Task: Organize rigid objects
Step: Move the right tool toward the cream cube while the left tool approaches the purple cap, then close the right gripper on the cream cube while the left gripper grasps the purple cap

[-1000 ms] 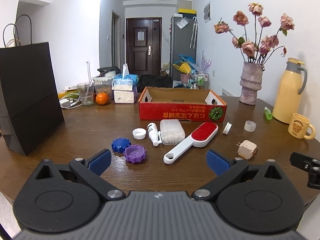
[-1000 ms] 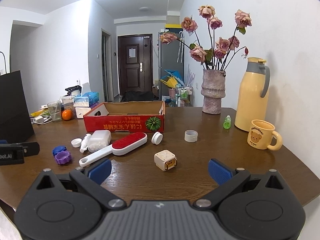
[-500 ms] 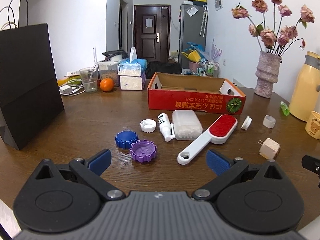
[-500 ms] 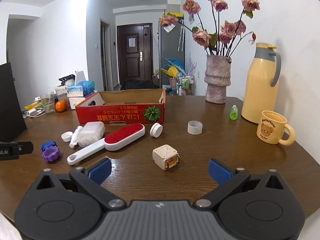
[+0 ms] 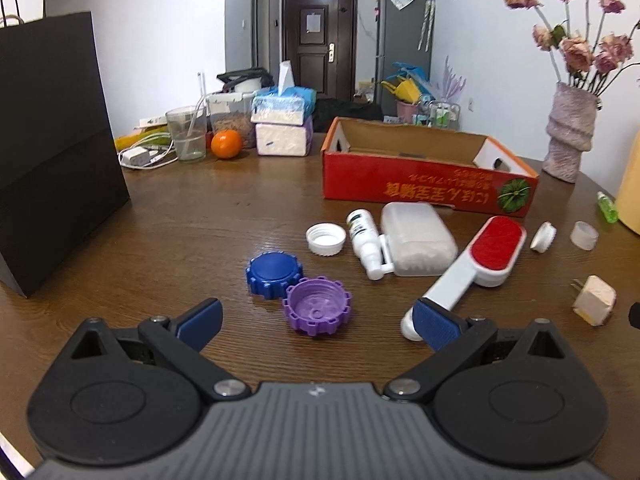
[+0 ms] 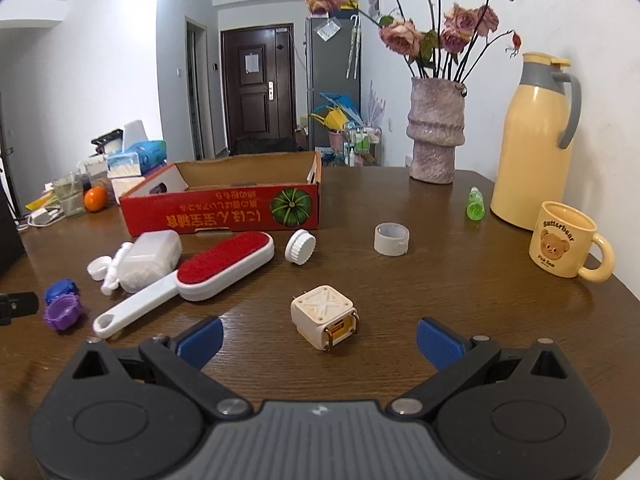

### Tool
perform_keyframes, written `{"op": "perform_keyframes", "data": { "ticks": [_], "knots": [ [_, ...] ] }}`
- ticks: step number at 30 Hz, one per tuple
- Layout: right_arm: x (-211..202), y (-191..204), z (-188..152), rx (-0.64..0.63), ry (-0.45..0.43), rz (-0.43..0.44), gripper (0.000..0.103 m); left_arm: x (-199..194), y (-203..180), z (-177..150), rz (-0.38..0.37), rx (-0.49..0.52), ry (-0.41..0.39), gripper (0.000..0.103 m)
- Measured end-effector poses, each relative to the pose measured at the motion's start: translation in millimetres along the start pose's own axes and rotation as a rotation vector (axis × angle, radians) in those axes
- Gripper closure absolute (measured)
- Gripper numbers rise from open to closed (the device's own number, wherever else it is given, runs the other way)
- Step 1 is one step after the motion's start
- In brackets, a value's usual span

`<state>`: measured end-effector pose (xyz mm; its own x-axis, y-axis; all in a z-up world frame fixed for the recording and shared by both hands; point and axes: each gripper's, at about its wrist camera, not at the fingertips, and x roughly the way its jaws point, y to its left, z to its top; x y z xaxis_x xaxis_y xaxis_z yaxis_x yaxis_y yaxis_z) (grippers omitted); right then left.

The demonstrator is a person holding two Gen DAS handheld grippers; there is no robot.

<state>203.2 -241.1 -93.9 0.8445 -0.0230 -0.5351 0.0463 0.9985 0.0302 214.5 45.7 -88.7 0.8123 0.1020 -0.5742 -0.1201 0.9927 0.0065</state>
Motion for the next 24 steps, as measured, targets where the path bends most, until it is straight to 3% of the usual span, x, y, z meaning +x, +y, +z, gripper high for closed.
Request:
{"op": "perform_keyframes", "data": {
  "ticks": [24],
  "knots": [
    [96.4, -3.9, 11.6, -0.101, 0.13, -0.041, 0.006, 74.0, 12.1, 6.6, 0.071, -0.01, 0.108, 0.0]
  ]
}}
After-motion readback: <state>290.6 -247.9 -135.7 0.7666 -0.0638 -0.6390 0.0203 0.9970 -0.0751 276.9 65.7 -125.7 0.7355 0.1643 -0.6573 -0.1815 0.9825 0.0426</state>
